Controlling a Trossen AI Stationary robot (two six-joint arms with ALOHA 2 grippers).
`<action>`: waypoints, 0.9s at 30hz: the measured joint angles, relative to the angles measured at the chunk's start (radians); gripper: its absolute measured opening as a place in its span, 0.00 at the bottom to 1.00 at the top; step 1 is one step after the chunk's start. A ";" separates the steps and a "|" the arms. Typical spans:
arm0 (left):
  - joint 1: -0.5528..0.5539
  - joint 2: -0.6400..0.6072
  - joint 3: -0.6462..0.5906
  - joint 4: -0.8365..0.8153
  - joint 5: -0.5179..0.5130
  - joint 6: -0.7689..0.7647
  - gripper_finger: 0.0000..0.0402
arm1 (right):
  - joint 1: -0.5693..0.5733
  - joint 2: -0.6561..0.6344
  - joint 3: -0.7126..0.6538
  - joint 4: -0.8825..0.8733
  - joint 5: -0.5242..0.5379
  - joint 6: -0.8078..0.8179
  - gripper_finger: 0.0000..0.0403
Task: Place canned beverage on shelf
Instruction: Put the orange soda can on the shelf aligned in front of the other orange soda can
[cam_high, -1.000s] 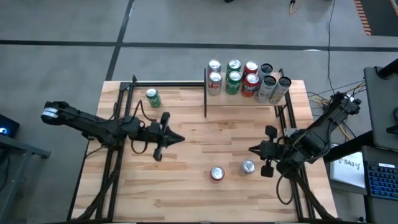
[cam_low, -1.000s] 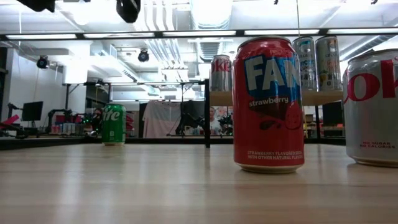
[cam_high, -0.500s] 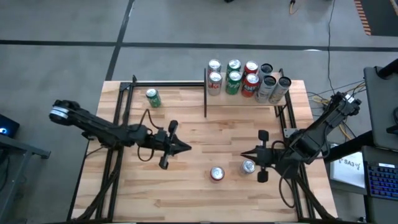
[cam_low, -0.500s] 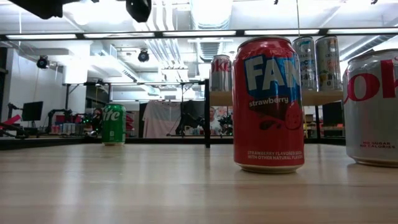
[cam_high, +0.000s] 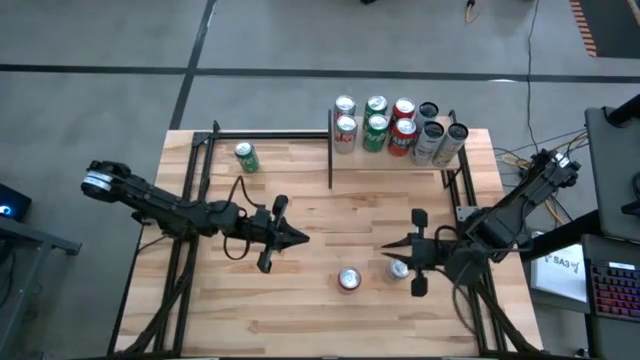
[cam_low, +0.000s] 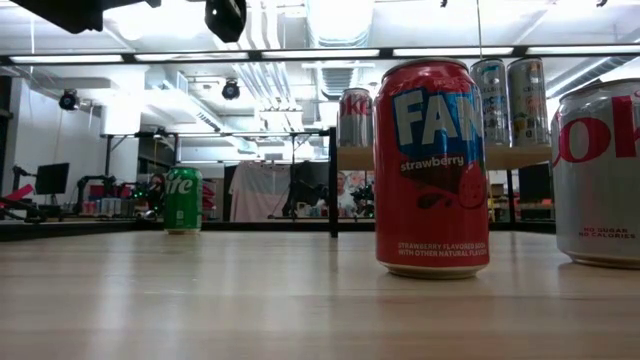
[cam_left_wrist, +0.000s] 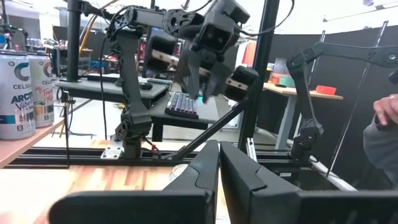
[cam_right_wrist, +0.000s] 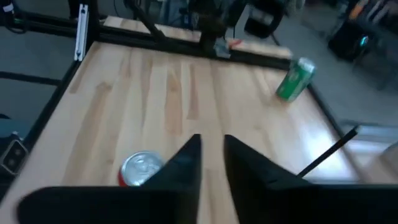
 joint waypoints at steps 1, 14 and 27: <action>0.000 0.000 0.000 -0.001 0.000 -0.002 0.00 | -0.001 0.011 0.000 -0.002 -0.006 0.031 0.17; 0.000 0.000 0.000 -0.001 0.000 -0.007 0.00 | -0.011 0.130 0.044 0.057 0.062 0.015 0.80; 0.000 0.000 0.000 0.001 0.000 0.005 0.00 | -0.022 0.339 0.149 0.192 0.089 -0.128 0.89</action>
